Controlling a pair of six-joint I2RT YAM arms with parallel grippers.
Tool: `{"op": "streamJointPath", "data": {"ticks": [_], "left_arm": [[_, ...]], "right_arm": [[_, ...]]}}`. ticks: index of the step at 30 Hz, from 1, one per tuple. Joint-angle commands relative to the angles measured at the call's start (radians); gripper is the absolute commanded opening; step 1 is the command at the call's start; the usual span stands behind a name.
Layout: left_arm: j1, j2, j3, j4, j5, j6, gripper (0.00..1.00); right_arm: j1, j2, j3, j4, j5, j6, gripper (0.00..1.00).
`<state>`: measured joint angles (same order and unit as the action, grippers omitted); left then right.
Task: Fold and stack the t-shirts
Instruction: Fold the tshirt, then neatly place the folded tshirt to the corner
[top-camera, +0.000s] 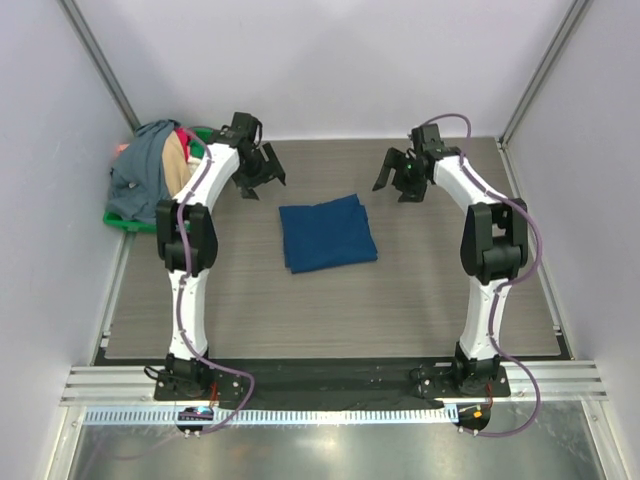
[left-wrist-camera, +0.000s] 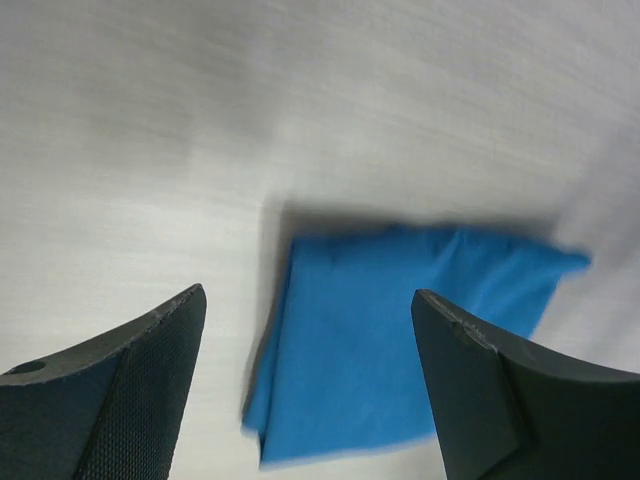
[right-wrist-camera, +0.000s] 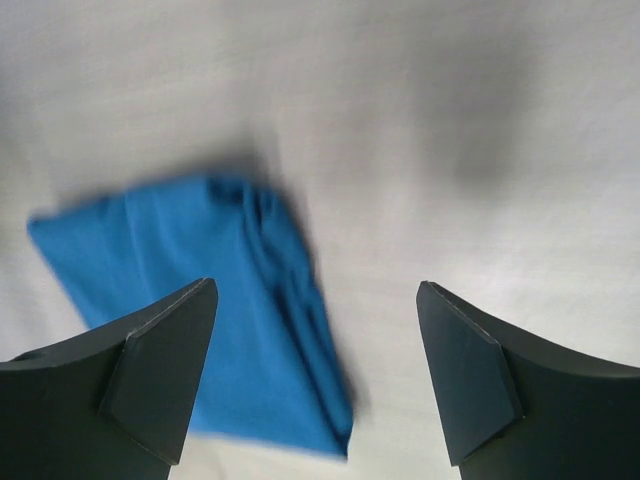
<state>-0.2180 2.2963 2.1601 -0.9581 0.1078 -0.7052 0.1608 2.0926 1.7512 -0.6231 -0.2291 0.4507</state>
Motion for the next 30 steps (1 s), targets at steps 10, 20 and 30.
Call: {"op": "streamJointPath", "data": {"ticks": [10, 20, 30], "left_arm": [[-0.043, -0.578, -0.63, 0.134, 0.049, 0.027, 0.82], [-0.043, -1.009, -0.96, 0.134, -0.152, 0.075, 0.81], [-0.043, -1.282, -1.123, 0.133, -0.267, 0.145, 0.81]], "right_arm": [[0.054, -0.008, -0.171, 0.154, -0.228, -0.041, 0.87], [0.135, 0.125, -0.113, 0.137, -0.22, -0.079, 0.67], [0.114, 0.116, -0.059, -0.001, -0.023, -0.162, 0.01]]}}
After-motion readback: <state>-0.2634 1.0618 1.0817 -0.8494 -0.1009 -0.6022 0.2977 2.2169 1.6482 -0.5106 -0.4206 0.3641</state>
